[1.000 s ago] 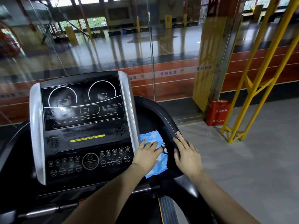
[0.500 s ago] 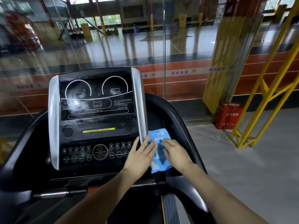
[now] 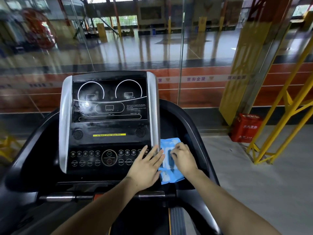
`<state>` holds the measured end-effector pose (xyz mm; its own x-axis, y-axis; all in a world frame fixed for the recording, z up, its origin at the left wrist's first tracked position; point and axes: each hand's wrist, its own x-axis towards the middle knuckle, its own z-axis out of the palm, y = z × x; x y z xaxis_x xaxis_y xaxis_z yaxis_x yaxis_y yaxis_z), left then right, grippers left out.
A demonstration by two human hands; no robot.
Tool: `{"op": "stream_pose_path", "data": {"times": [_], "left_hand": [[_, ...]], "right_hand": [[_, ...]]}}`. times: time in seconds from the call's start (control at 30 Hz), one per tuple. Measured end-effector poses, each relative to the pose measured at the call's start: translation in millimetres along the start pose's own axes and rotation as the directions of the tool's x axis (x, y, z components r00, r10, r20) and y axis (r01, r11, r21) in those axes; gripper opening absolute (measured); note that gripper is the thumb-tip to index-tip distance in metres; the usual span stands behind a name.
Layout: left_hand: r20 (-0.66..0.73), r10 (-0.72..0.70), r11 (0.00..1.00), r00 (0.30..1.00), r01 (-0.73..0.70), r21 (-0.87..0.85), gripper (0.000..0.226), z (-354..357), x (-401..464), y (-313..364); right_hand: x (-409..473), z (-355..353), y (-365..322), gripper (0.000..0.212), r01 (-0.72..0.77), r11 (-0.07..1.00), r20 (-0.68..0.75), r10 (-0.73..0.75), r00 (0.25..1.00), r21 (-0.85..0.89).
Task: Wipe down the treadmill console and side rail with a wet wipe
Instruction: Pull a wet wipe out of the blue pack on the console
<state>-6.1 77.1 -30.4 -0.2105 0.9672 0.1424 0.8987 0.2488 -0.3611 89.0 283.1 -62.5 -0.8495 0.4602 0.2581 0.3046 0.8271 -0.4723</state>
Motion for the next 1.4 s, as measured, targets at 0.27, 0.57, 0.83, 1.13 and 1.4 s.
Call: {"op": "stream_pose_path", "data": {"times": [0.27,0.57,0.83,1.13,1.4], "left_hand": [[0.018,-0.015,1.000,1.000,0.015,0.001,0.068,0.9,-3.2,2.2],[0.048,-0.031,0.999,0.998,0.032,-0.024,0.069,-1.1,-4.2,5.3],[0.051,-0.045,0.998,0.998,0.047,-0.033,0.069,-2.8,-4.3,7.6],[0.051,-0.053,0.997,0.997,0.056,-0.048,0.068,-2.4,-3.9,8.7],[0.050,-0.054,0.997,0.997,0.056,-0.048,0.067,-5.2,-4.4,7.0]], "right_hand": [[-37.9,-6.9,21.6,0.007,0.235,0.972,0.070,-0.233,0.970,-0.027],[-32.8,-13.6,-9.5,0.034,-0.061,0.993,0.033,0.064,0.997,-0.098],[-19.5,-16.8,-29.0,0.027,-0.244,0.935,0.005,0.254,0.967,-0.255],[-13.6,-10.2,-37.3,0.023,-0.294,0.901,0.035,0.321,0.946,-0.319],[-1.5,-8.2,-37.9,0.018,-0.295,0.890,0.078,0.341,0.937,-0.348]]}}
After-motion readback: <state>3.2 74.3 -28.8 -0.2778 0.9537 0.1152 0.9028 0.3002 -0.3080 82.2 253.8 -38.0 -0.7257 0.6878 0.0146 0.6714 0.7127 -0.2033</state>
